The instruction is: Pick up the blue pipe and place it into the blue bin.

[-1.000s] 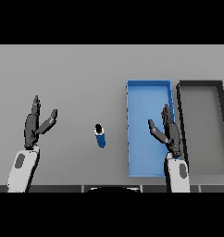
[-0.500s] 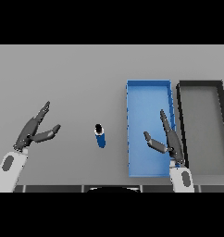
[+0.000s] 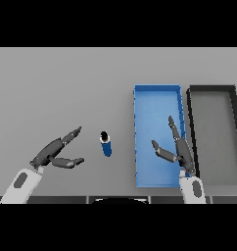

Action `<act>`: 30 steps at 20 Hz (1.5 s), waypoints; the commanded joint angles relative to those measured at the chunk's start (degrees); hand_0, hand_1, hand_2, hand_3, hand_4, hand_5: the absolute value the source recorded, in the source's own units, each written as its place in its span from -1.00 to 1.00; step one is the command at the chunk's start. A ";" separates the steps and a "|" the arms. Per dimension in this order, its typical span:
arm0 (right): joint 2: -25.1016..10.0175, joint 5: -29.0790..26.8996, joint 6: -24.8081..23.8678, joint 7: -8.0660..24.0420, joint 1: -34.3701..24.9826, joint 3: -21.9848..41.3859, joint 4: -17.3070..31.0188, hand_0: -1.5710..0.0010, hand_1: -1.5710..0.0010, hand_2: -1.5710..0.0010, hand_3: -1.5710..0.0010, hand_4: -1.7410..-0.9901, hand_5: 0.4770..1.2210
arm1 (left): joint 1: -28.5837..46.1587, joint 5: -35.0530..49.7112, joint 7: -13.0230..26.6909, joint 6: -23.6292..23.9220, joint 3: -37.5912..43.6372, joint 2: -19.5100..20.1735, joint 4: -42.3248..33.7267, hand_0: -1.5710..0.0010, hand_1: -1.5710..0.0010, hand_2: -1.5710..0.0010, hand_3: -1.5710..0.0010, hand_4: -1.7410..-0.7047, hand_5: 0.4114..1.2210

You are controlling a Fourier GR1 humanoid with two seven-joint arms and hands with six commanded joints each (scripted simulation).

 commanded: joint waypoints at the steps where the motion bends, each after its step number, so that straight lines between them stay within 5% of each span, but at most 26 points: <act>1: 0.10 0.11 -0.23 0.36 0.09 -0.05 -0.02 1.00 1.00 1.00 1.00 0.41 -0.64 | -0.15 -0.88 -0.09 0.35 -0.82 -0.50 -0.89 1.00 1.00 1.00 1.00 0.10 -0.80; 10: 1.28 1.02 -1.12 1.31 0.98 0.77 -1.18 1.00 1.00 1.00 1.00 0.36 -0.61 | -3.87 -7.48 0.81 2.62 -6.51 -10.04 5.01 1.00 1.00 1.00 1.00 0.03 -0.86; 17: 0.62 -0.01 -0.46 1.32 1.94 0.19 -2.24 1.00 1.00 1.00 1.00 0.43 -0.65 | -9.34 -11.34 0.88 3.06 -9.30 -17.43 13.85 1.00 1.00 1.00 1.00 0.17 -0.88; 23: 0.25 -1.16 -0.13 1.68 1.69 -0.74 -1.99 1.00 1.00 1.00 1.00 0.43 -0.66 | -12.44 -8.97 -3.34 2.05 -7.97 -22.41 19.53 1.00 1.00 0.95 0.99 -0.03 -0.64; 26: 0.38 -0.76 -0.13 1.32 2.31 -0.28 -2.65 1.00 1.00 1.00 1.00 0.45 -0.66 | -12.43 -8.78 -2.88 3.59 -8.04 -24.74 19.79 0.87 0.66 0.54 0.72 -0.18 -0.41; 28: 0.60 -0.36 -0.59 1.92 1.89 -0.28 -2.24 1.00 1.00 1.00 1.00 0.45 -0.66 | -12.10 -7.48 -2.02 3.86 -7.75 -26.84 21.07 0.36 0.14 0.07 0.10 -0.37 0.10; 30: 0.12 -1.51 0.07 1.22 2.25 -0.94 -2.14 1.00 1.00 1.00 1.00 0.45 -0.66 | -11.66 -8.75 -2.68 3.58 -8.37 -26.40 20.03 -0.13 -0.27 -0.32 -0.29 -0.59 0.42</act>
